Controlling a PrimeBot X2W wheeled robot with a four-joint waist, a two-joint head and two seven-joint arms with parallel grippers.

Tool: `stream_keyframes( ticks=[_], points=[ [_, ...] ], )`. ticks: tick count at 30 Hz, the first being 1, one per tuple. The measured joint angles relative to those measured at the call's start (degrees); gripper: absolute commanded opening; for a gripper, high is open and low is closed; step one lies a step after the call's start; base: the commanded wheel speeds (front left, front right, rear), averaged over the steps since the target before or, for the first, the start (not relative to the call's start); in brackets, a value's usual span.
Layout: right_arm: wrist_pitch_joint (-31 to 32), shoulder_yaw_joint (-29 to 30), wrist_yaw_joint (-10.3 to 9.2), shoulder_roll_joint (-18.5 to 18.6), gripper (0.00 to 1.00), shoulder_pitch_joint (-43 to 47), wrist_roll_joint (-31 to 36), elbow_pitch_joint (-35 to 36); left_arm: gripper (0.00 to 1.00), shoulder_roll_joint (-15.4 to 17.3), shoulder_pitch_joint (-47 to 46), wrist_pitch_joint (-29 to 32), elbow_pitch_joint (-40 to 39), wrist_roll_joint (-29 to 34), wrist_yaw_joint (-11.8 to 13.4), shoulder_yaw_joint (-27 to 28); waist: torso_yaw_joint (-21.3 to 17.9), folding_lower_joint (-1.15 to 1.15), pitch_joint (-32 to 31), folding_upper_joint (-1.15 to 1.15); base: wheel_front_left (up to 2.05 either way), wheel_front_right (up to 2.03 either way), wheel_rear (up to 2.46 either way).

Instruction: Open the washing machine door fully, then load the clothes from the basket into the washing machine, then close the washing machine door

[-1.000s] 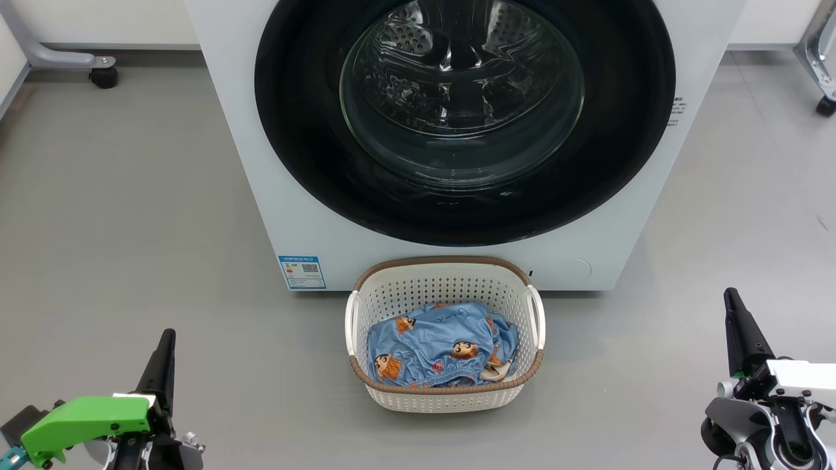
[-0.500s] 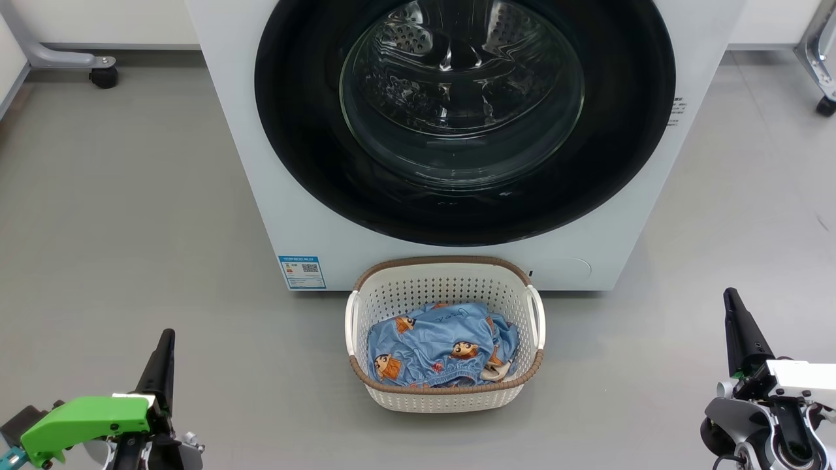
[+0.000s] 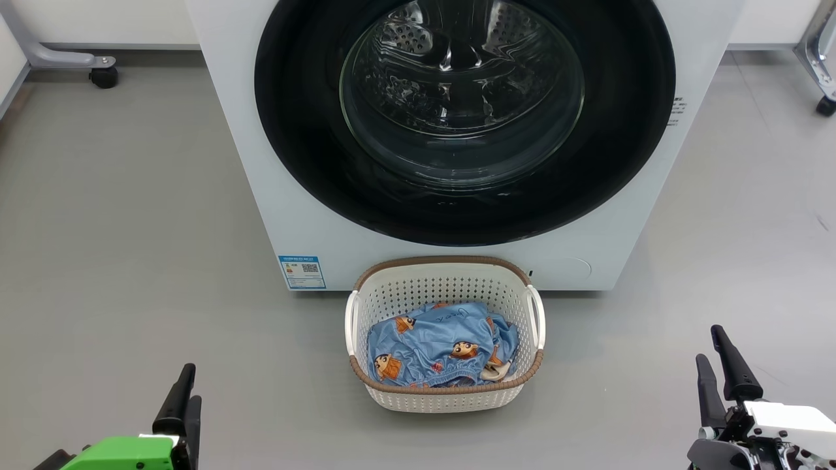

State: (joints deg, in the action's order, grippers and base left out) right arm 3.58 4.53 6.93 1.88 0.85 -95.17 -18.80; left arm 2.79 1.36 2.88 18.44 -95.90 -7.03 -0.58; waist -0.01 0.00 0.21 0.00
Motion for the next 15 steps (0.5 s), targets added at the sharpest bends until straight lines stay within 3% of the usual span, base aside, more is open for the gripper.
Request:
stream_keyframes(
  ticks=[15],
  points=[
    [-2.86,-1.10,0.00,0.01,1.00,0.01,0.77,2.81,1.00,0.00,0.00,-2.76,-1.07,1.20,-0.01,-1.56,0.09,0.00,0.23,0.00,0.00,0.00,0.00]
  ],
)
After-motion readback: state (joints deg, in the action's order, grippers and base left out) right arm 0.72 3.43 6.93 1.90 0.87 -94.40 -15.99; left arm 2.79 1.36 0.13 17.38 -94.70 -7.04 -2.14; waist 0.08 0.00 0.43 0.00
